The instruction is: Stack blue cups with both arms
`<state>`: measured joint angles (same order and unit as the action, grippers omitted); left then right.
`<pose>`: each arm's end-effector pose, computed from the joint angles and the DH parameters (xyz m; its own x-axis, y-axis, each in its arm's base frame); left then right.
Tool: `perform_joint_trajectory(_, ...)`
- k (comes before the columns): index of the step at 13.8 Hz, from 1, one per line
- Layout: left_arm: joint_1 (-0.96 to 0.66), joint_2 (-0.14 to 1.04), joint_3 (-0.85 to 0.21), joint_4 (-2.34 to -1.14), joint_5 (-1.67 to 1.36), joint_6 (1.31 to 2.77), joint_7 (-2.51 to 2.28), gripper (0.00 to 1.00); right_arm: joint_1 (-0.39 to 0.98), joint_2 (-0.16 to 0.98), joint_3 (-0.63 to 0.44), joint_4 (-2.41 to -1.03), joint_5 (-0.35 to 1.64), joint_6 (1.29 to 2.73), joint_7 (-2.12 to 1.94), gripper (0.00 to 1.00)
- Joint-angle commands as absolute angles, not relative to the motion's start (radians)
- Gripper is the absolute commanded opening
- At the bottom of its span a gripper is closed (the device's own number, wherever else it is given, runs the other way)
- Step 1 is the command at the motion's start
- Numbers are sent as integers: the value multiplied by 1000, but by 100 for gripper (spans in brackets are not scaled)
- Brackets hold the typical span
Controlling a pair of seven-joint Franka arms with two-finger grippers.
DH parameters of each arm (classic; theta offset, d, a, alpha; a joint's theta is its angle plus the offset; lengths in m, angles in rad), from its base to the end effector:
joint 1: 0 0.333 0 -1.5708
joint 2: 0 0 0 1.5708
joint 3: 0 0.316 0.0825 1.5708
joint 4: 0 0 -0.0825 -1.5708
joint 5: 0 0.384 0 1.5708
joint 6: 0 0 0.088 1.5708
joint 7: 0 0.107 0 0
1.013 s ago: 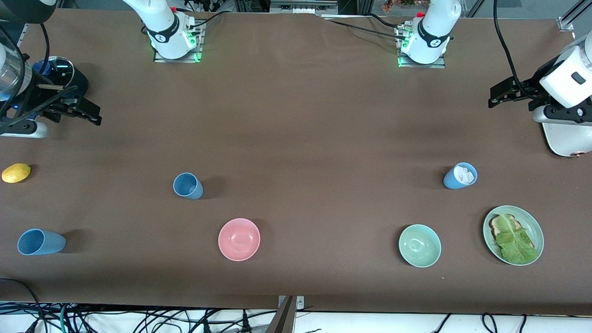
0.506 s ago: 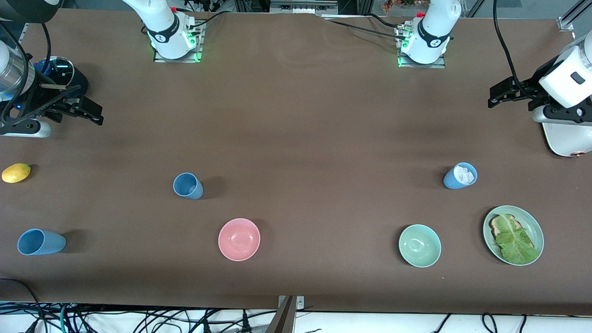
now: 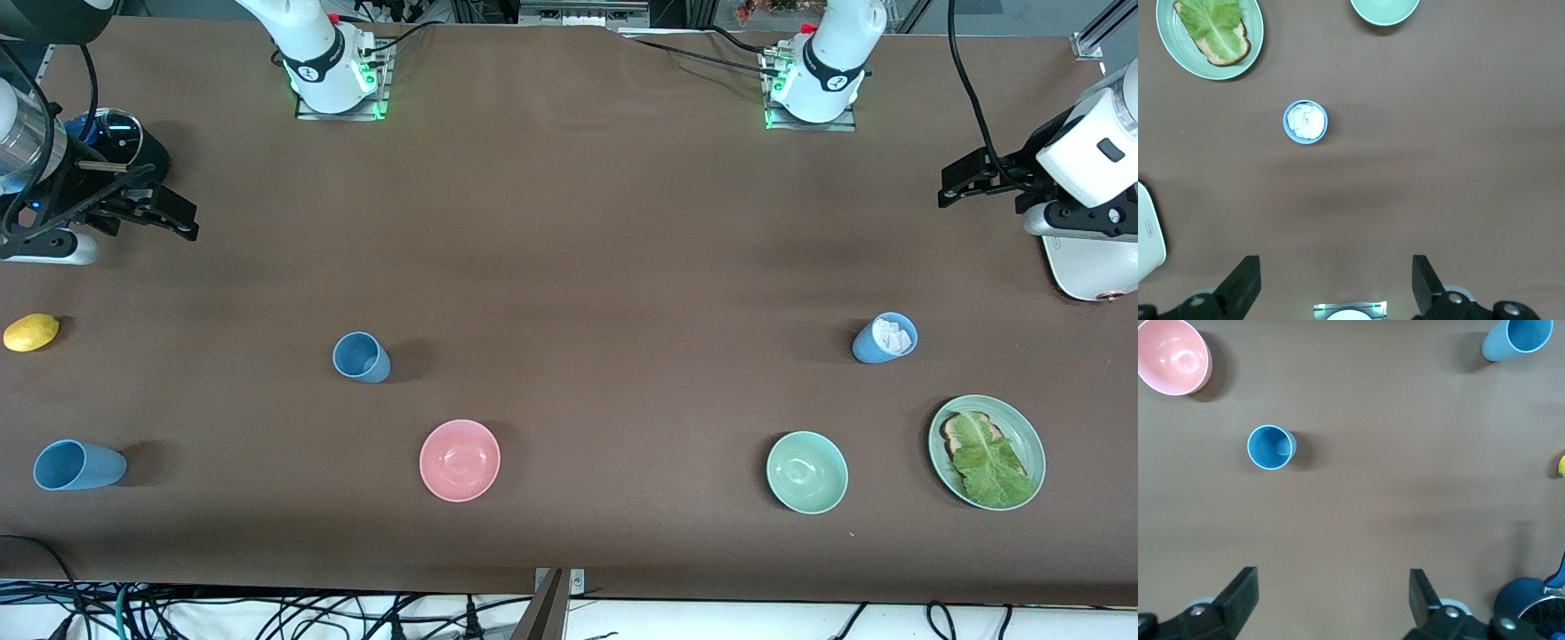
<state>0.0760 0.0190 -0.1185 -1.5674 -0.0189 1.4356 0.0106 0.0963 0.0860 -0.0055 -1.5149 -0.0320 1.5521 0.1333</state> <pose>0.5441 -0.0247 0.6050 0.9872 -0.0555 -0.1498 -0.0526 -0.9984 0.0227 0.5762 0.0491 0.6005 0.9981 -0.0431 -0.0440 -0.0414 -0.9984 0.0386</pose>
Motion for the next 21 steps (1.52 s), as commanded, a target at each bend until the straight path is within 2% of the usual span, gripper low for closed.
perform_joint_trajectory(1,77,18,-117,-1563,-38,1440,28,100,97,91,-11,-1493,-18,1539,143,100)
perform_joint_trajectory(15,90,26,-107,-1516,-32,1439,28,100,95,91,-11,-1491,-18,1536,143,100)
perform_joint_trajectory(21,221,77,-100,-1545,-34,1440,175,100,95,91,-12,-1493,-18,1536,141,100)
